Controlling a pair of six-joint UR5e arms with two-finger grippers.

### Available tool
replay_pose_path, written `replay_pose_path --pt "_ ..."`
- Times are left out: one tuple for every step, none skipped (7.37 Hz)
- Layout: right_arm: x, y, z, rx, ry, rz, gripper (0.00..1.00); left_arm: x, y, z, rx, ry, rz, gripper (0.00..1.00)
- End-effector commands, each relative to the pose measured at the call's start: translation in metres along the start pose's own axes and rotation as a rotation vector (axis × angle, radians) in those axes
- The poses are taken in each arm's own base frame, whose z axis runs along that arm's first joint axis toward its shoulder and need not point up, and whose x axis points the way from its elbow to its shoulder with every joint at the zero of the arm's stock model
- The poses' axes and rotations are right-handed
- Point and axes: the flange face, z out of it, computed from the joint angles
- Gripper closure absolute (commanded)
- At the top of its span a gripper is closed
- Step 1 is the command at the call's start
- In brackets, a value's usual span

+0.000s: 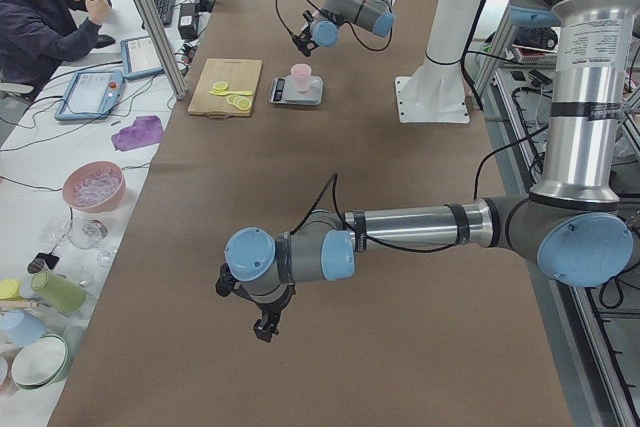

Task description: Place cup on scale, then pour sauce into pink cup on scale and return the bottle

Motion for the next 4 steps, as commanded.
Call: replay_pose_path --pt "-0.002 -0.003 0.003 -0.014 0.006 0.011 1.0 0.0 0.0 0.0 0.0 0.0 0.0 0.02" --pt "-0.005 -0.012 -0.004 -0.038 0.015 0.016 1.0 0.0 0.0 0.0 0.0 0.0 0.0 0.02" --pt "-0.007 -0.017 -0.008 -0.054 0.008 0.029 1.0 0.0 0.0 0.0 -0.001 0.0 -0.001 0.02" --pt "-0.005 -0.016 -0.016 -0.052 -0.003 0.032 1.0 -0.001 0.0 0.001 -0.002 0.001 -0.002 0.02"
